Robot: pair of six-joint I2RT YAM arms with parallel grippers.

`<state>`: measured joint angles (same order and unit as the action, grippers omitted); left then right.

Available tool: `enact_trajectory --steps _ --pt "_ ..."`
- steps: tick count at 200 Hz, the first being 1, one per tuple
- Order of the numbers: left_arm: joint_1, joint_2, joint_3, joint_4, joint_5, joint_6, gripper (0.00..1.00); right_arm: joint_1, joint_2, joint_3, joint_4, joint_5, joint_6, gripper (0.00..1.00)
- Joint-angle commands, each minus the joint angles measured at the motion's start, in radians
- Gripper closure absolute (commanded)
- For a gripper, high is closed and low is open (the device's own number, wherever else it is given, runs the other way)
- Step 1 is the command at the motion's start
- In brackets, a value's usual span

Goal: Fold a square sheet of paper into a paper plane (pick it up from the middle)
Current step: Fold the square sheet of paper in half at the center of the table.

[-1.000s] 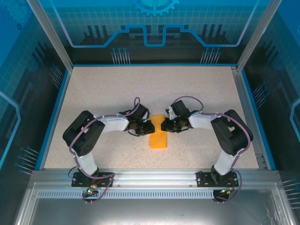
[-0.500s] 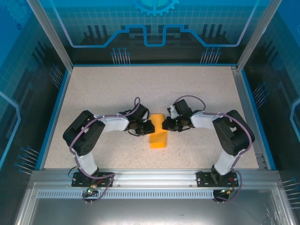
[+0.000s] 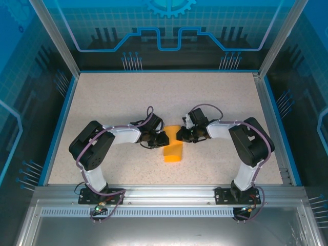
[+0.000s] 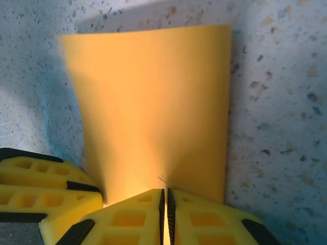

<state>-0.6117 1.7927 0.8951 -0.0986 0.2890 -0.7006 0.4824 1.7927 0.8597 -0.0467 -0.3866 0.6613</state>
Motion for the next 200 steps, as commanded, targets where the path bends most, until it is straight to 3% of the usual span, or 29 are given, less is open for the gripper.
enact_trajectory --steps 1,44,80,125,200 --pt "-0.007 0.067 -0.029 -0.108 -0.073 0.033 0.82 -0.021 0.035 0.013 -0.017 0.037 -0.011 0.86" --pt "-0.007 0.062 -0.036 -0.11 -0.073 0.033 0.83 -0.042 0.006 0.013 -0.073 0.11 -0.018 0.85" --pt "-0.007 0.061 -0.041 -0.109 -0.075 0.031 0.83 -0.038 -0.127 -0.001 -0.132 0.247 -0.043 0.83" --pt "-0.007 0.067 -0.031 -0.104 -0.069 0.025 0.83 -0.009 -0.184 0.011 -0.073 0.167 -0.004 0.83" --pt "-0.007 0.051 -0.036 -0.121 -0.074 0.036 0.82 0.029 0.004 0.087 0.013 0.08 0.017 0.85"
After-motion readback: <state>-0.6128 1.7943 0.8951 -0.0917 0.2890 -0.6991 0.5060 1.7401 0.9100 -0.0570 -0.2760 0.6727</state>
